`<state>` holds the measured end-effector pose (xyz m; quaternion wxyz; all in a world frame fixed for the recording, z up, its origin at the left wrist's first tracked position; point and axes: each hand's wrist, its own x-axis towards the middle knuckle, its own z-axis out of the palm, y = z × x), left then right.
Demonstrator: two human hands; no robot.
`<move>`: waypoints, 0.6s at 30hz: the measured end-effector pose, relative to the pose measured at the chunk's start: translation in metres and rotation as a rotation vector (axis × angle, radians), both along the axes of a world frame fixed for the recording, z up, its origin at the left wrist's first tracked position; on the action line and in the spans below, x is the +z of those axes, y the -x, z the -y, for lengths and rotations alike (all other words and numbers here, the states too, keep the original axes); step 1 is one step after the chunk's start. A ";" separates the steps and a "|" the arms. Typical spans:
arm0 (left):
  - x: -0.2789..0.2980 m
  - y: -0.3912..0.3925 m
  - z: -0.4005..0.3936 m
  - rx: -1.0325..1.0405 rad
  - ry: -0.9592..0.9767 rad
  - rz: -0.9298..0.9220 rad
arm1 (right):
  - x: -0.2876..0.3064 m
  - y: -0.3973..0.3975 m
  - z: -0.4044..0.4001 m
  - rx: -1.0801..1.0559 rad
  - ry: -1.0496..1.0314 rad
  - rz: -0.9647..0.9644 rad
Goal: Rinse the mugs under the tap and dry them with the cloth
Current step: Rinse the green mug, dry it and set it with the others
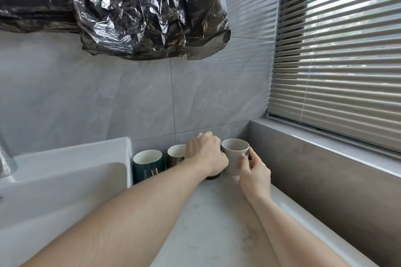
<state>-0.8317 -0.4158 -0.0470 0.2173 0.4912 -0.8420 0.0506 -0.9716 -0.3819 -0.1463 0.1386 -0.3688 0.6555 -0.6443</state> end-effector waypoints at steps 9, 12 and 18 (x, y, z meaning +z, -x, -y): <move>-0.009 -0.003 0.022 0.044 -0.063 -0.009 | 0.001 0.000 0.005 0.044 -0.033 -0.064; -0.013 0.001 0.026 0.055 0.005 0.053 | 0.002 0.002 0.012 0.048 -0.042 -0.086; -0.016 0.007 0.037 0.056 0.087 0.126 | 0.000 0.003 0.026 0.052 -0.051 -0.097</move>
